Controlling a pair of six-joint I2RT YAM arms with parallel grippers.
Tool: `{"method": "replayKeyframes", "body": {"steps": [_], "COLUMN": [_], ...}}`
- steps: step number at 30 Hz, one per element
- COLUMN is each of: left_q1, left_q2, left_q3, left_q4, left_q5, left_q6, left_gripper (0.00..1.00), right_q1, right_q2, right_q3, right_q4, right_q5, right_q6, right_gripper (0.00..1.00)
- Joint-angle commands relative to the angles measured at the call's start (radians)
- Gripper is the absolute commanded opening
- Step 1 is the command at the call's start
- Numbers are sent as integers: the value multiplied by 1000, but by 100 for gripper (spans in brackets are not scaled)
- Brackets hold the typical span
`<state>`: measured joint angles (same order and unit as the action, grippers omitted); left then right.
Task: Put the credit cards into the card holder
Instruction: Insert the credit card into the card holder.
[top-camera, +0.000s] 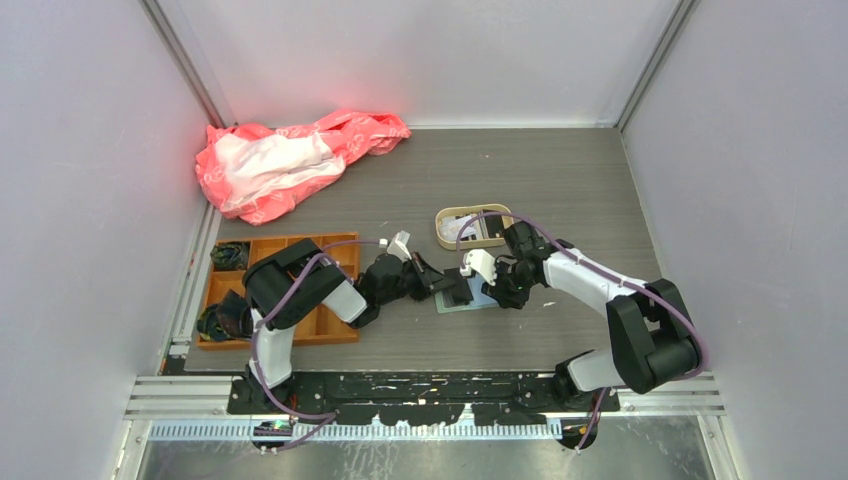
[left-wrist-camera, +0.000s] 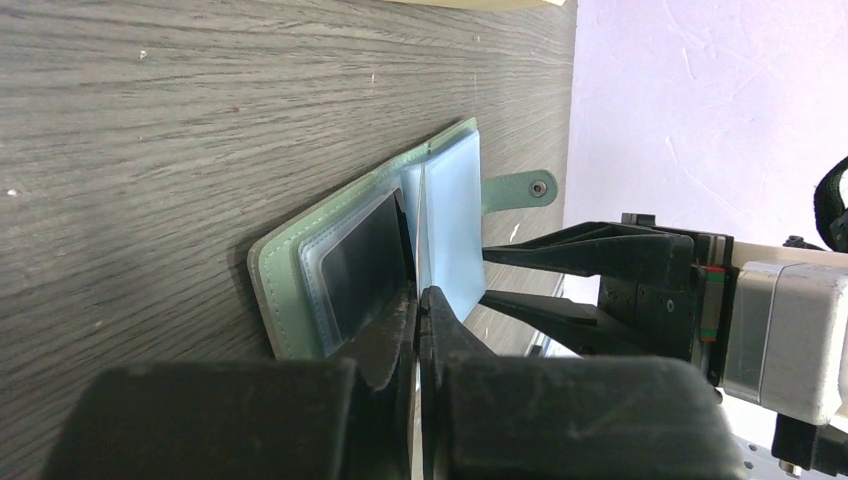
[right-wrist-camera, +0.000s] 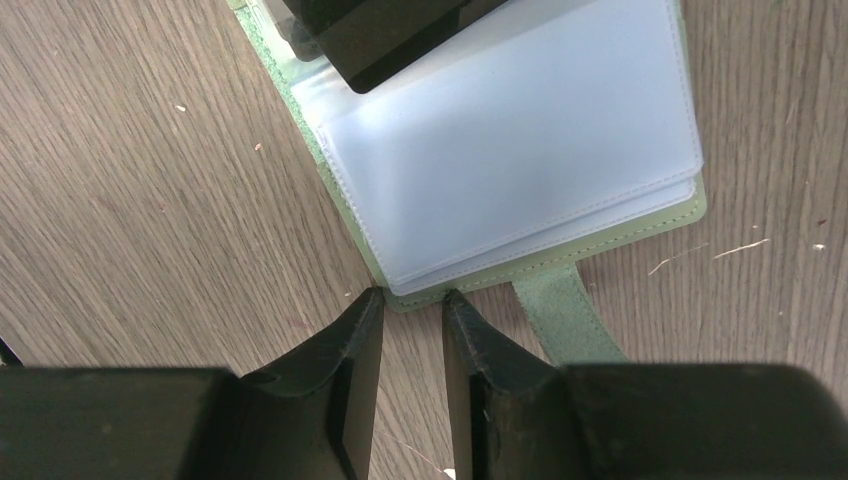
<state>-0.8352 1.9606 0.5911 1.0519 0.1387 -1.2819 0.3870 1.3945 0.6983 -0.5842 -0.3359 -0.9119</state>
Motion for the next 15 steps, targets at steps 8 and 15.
{"method": "replayKeyframes", "body": {"steps": [8, 15], "left_q1": [-19, -25], "left_q2": [0, 17], "left_q3": [34, 35], "left_q4": [10, 25], "left_q5": [-2, -2], "left_q6": [6, -12], "left_gripper": [0, 0], "right_q1": [25, 29], "right_q2": [11, 13], "right_q3": [35, 38], "right_q4": [3, 2], "right_q5": [-10, -12], "right_q6": [19, 26], "right_gripper": [33, 33]}}
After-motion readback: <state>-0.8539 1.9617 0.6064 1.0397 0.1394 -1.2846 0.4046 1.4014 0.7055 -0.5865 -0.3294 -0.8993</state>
